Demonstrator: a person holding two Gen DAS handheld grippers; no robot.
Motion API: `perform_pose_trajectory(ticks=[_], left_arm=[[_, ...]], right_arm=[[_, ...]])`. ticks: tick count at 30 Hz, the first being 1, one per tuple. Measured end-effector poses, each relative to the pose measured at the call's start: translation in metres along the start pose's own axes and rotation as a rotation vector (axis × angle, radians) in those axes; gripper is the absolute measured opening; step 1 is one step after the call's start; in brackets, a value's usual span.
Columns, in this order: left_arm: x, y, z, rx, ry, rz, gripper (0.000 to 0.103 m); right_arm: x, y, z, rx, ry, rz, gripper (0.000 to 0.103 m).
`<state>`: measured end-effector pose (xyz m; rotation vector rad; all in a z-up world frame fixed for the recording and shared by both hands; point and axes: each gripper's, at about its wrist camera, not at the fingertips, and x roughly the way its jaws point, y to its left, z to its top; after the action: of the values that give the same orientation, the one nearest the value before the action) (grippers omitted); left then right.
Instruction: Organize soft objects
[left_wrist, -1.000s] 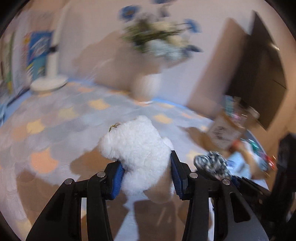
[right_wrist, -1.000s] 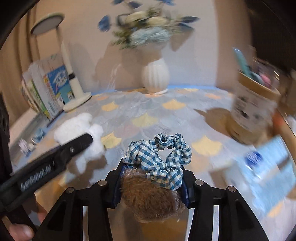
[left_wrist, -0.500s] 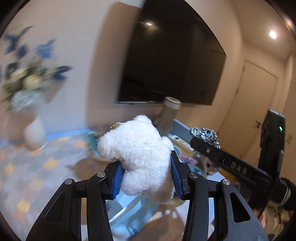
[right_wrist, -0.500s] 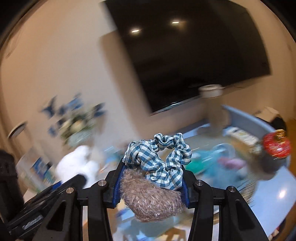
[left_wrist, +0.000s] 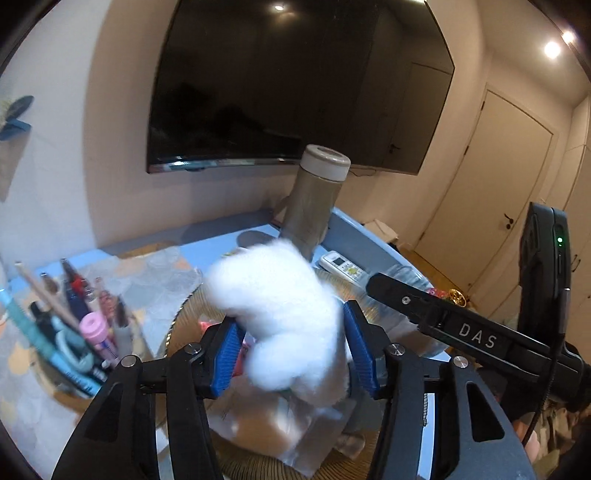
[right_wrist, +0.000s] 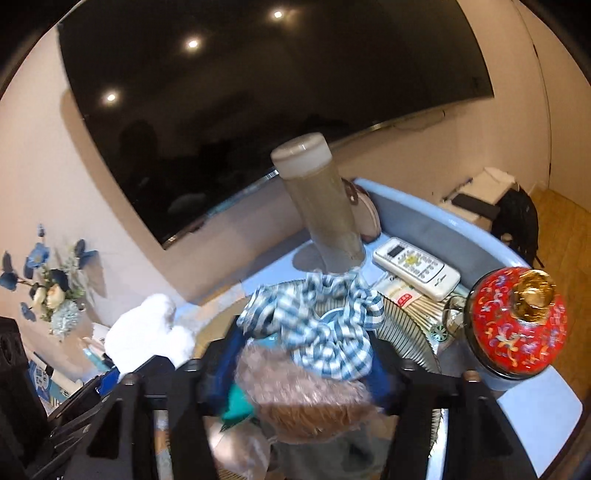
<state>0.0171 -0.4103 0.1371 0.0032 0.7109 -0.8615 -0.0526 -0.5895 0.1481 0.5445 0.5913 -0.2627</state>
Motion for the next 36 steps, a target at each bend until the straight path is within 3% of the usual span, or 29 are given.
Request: perform_pose_trajectory(ticks=[2,4,10,17,20,22,25,29,36], left_arm=[[0.000,0.003,0.000,-0.007,0.006,0.006,0.076],[-0.010,0.007,0.000,-0.015,-0.030,-0.003,0.080],[-0.056,0.013,-0.014,-0.010,-0.058,-0.017,0.080],[-0.144,0.034,-0.042,-0.007,-0.130,0.048,0.081],[-0.182,0.053,-0.057,-0.046,-0.169,0.076,0.081],[-0.205,0.067,-0.067,-0.075,-0.190,0.097,0.081],[-0.238,0.093,-0.085,-0.117,-0.217,0.158,0.087],[-0.261,0.127,-0.111,-0.183,-0.224,0.304,0.089],[-0.277,0.184,-0.163,-0.237,-0.160,0.501,0.089]], right_arm=[[0.006,-0.001,0.002,-0.012,0.007,0.003,0.066],[0.008,0.001,0.002,-0.031,0.017,-0.006,0.066],[-0.015,0.009,-0.012,-0.025,0.017,0.031,0.066],[-0.054,0.056,-0.035,-0.090,0.009,0.069,0.067],[-0.074,0.089,-0.052,-0.150,-0.004,0.096,0.083],[-0.085,0.109,-0.066,-0.193,-0.021,0.107,0.087],[-0.098,0.142,-0.096,-0.269,-0.028,0.142,0.087],[-0.101,0.184,-0.135,-0.345,-0.009,0.207,0.087],[-0.073,0.251,-0.189,-0.421,0.060,0.286,0.087]])
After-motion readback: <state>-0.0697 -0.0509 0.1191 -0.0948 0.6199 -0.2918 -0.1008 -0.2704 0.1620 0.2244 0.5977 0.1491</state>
